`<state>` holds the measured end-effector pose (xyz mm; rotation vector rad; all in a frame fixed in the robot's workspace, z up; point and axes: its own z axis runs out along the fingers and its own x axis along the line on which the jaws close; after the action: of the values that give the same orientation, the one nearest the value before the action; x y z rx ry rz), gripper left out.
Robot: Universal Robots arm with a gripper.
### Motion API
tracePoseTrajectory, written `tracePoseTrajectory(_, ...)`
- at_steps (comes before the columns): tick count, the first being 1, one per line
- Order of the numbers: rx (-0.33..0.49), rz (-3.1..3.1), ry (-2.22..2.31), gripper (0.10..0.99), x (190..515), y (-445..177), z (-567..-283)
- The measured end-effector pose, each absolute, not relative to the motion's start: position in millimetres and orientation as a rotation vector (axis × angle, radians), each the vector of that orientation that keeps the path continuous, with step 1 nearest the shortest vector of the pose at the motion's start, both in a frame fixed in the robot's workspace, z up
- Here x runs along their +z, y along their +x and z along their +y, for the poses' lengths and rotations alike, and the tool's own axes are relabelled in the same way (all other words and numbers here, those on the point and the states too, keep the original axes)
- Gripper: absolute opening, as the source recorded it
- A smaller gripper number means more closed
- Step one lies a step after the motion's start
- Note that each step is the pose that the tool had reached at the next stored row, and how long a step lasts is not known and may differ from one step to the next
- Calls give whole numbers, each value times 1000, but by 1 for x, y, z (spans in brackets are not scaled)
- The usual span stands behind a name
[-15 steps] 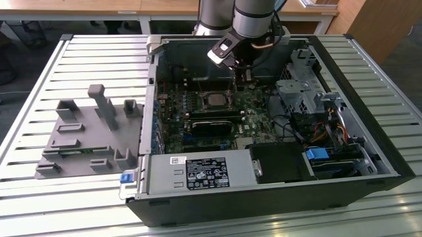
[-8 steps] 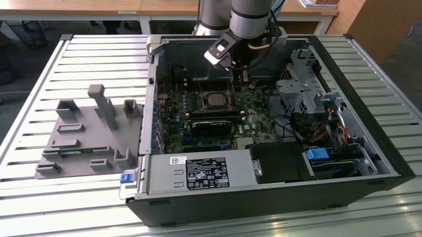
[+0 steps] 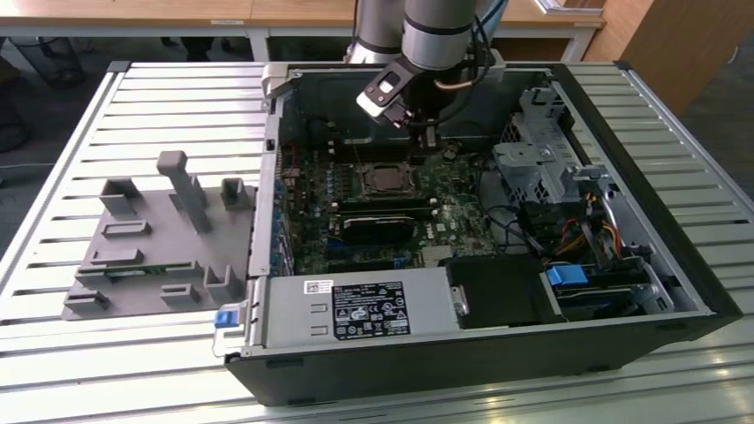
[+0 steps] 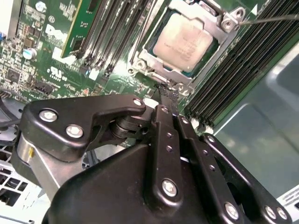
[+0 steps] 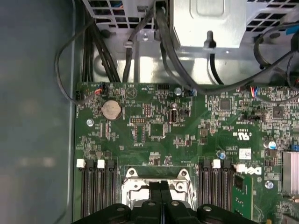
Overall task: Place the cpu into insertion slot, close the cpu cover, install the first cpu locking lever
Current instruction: 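Place the cpu into insertion slot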
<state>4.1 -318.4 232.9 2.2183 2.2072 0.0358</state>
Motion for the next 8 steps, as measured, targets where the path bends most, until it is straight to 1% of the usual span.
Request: tracePoseTrajectory(8, 35, 2207, 2218, 106, 231, -8, -318)
